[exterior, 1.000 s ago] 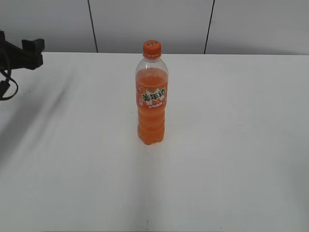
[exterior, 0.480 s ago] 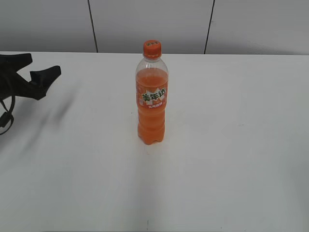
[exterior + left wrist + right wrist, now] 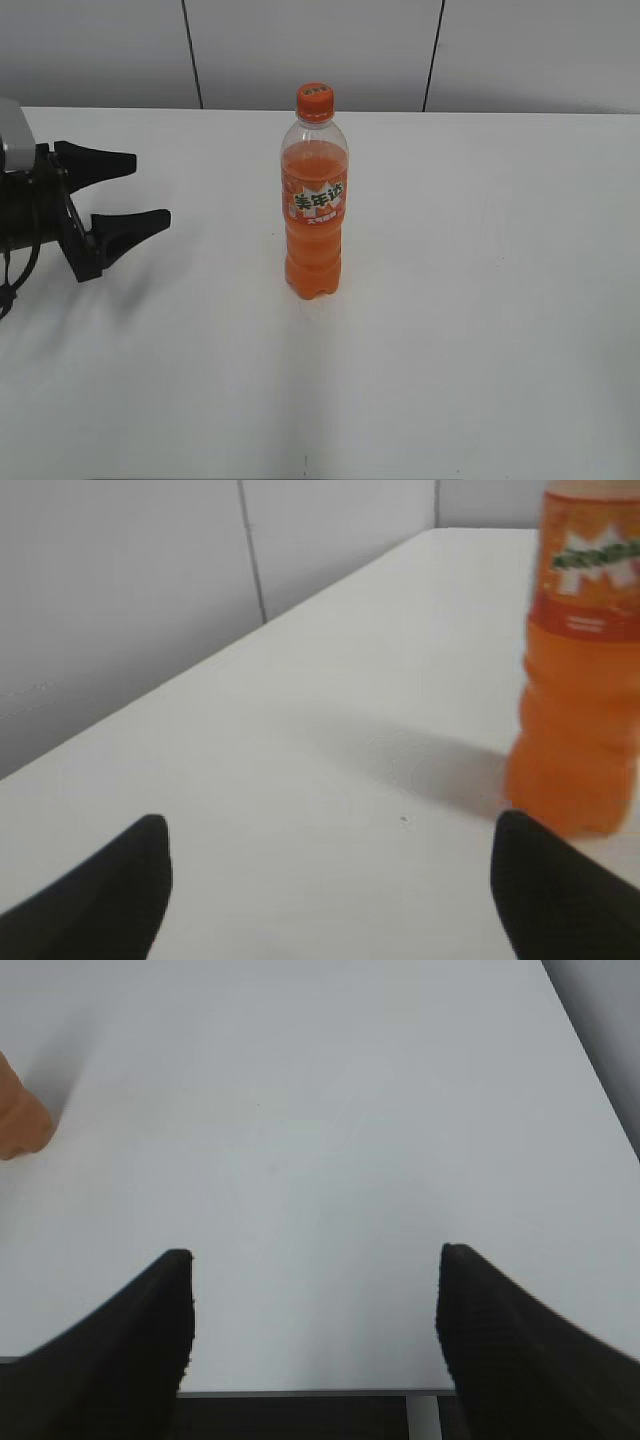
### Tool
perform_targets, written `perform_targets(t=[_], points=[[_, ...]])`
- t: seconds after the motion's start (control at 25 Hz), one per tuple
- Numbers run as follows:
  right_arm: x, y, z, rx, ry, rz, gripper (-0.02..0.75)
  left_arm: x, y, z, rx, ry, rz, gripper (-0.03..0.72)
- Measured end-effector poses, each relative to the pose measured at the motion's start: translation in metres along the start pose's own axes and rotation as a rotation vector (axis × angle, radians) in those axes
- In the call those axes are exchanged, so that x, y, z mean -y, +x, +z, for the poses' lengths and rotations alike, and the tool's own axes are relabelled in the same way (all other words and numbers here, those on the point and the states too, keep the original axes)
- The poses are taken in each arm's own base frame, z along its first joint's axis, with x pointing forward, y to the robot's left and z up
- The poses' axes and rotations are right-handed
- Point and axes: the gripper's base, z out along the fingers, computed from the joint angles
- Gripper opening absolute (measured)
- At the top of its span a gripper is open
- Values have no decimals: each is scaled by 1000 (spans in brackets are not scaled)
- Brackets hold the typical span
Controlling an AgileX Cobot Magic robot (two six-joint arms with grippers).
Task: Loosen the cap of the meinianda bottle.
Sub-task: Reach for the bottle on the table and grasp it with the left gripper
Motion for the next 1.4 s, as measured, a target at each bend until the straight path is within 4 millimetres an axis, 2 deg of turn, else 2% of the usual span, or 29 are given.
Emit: perform_targets(t=[0.16, 0.4, 0.64, 0.92, 1.12, 1.4], points=[[0, 0, 0, 0, 0, 0, 566, 5, 8, 3, -15, 44, -26, 591], [0, 0, 0, 0, -3, 1, 566, 23, 26, 21, -42, 123, -87, 591], [-1, 0, 0, 0, -6, 3, 566, 42, 27, 47, -35, 169, -115, 591], [-1, 0, 0, 1, -11, 6, 566, 51, 20, 75, -5, 199, -92, 591], [-1, 0, 0, 1, -12, 6, 566, 53, 16, 87, 13, 194, -89, 591], [-1, 0, 0, 1, -12, 6, 566, 59, 24, 99, 6, 228, -91, 591]])
